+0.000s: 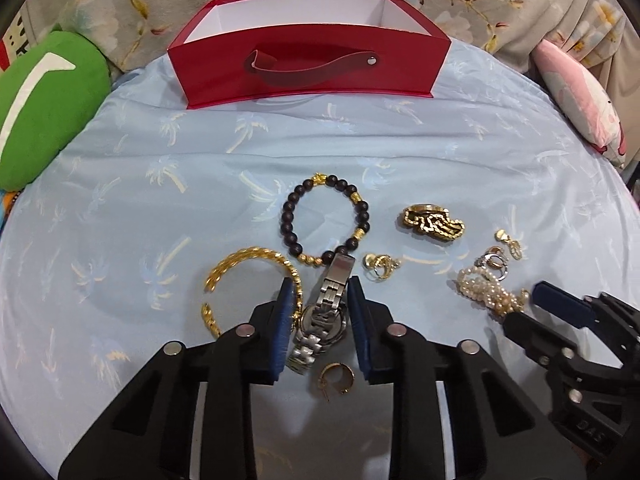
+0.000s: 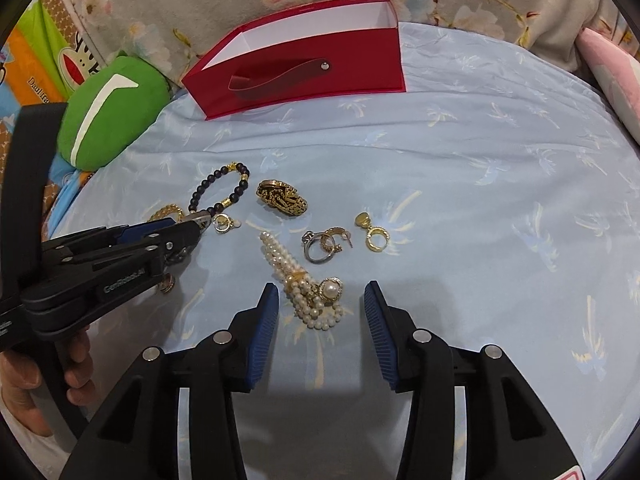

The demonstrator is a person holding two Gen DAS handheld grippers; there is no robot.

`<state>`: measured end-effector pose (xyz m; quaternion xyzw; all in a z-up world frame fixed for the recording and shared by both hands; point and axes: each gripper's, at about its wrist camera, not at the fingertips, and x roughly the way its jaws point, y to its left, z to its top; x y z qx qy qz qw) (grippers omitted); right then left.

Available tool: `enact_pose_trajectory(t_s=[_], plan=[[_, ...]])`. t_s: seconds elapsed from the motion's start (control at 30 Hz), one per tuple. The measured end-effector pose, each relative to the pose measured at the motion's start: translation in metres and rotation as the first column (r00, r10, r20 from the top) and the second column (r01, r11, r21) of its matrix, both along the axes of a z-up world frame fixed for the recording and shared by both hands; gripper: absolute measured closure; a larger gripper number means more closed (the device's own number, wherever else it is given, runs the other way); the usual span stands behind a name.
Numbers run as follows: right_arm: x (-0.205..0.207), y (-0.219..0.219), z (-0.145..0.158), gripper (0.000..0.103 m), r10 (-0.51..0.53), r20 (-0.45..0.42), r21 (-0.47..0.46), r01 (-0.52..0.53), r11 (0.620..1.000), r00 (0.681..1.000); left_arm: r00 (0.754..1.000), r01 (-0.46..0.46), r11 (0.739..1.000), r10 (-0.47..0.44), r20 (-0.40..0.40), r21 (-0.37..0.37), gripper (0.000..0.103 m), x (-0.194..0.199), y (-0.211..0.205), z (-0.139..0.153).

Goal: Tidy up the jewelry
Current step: 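Close the right tool on the pearl bracelet while the left tool grasps the silver watch, then lift the pearl bracelet with the right tool while the left tool lifts the watch toward the red box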

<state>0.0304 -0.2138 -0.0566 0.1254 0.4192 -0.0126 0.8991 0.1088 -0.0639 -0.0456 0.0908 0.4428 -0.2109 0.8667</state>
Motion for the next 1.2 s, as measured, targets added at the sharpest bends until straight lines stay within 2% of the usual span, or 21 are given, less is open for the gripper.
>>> enact_pose_trajectory(t_s=[0.13, 0.17, 0.2, 0.23, 0.27, 0.33, 0.47, 0.57, 0.63, 0.73, 0.8, 0.9, 1.07, 1.17, 1.2], plan=[[0.010, 0.006, 0.000, 0.060, 0.016, 0.004, -0.044, -0.016, 0.999, 1.000, 1.000, 0.006, 1.000, -0.006, 0.010, -0.026, 0.077, -0.007, 0.007, 0.003], [0.011, 0.008, 0.000, 0.064, 0.019, 0.002, -0.053, -0.019, 0.998, 1.000, 1.000, 0.007, 1.000, -0.007, 0.011, -0.030, 0.076, -0.008, 0.009, 0.004], [0.012, 0.009, 0.000, 0.075, 0.025, -0.003, -0.063, -0.025, 0.998, 1.000, 1.000, 0.007, 1.000, -0.006, 0.014, -0.030, 0.076, -0.010, 0.010, 0.004], [0.011, 0.009, 0.000, 0.077, 0.025, -0.004, -0.067, -0.025, 0.997, 1.000, 1.000, 0.010, 0.999, -0.010, 0.017, -0.032, 0.072, -0.011, 0.010, 0.005], [0.010, 0.009, 0.000, 0.078, 0.027, -0.006, -0.061, -0.027, 0.998, 1.000, 1.000, 0.011, 0.999, -0.010, 0.018, -0.031, 0.062, -0.011, 0.010, 0.005], [0.006, 0.007, 0.001, 0.080, 0.024, -0.013, -0.051, -0.024, 0.998, 1.000, 0.999, 0.016, 1.000, -0.015, 0.035, -0.023, 0.057, -0.011, 0.009, 0.007], [-0.003, 0.003, 0.002, 0.080, 0.005, -0.031, -0.027, -0.006, 1.000, 0.999, 0.997, 0.056, 0.998, -0.056, 0.050, 0.004, 0.057, -0.007, -0.002, 0.006], [-0.008, 0.000, 0.002, 0.080, -0.004, -0.039, -0.015, 0.004, 1.000, 0.999, 0.997, 0.073, 0.997, -0.073, 0.025, 0.013, 0.058, -0.005, -0.010, -0.001], [-0.010, -0.001, 0.003, 0.080, -0.009, -0.042, -0.006, 0.009, 1.000, 0.999, 0.997, 0.066, 0.998, -0.067, 0.037, 0.021, 0.063, -0.008, -0.012, -0.002], [-0.011, -0.001, 0.002, 0.080, -0.013, -0.042, 0.000, 0.013, 1.000, 0.999, 0.998, 0.063, 0.998, -0.063, 0.026, 0.000, 0.083, -0.009, -0.010, -0.001], [-0.011, 0.000, 0.002, 0.080, -0.014, -0.043, 0.006, 0.015, 1.000, 0.999, 0.998, 0.059, 0.998, -0.059, 0.020, -0.014, 0.091, -0.010, -0.009, -0.001], [-0.012, 0.001, 0.004, 0.080, -0.014, -0.039, 0.011, 0.015, 1.000, 0.999, 0.998, 0.059, 0.998, -0.059, 0.018, -0.029, 0.092, -0.013, -0.007, 0.001], [-0.015, 0.001, 0.012, 0.088, -0.012, -0.023, 0.018, 0.013, 1.000, 1.000, 0.998, 0.060, 0.995, -0.059, 0.017, -0.076, 0.092, -0.023, 0.001, 0.011], [-0.017, 0.003, 0.016, 0.103, -0.004, -0.016, 0.021, 0.004, 1.000, 1.000, 0.998, 0.054, 0.993, -0.052, 0.021, -0.105, 0.093, -0.029, 0.009, 0.019], [-0.017, 0.004, 0.017, 0.103, -0.002, -0.012, 0.021, 0.003, 1.000, 1.000, 0.999, 0.051, 0.992, -0.049, 0.022, -0.117, 0.093, -0.031, 0.013, 0.023]])
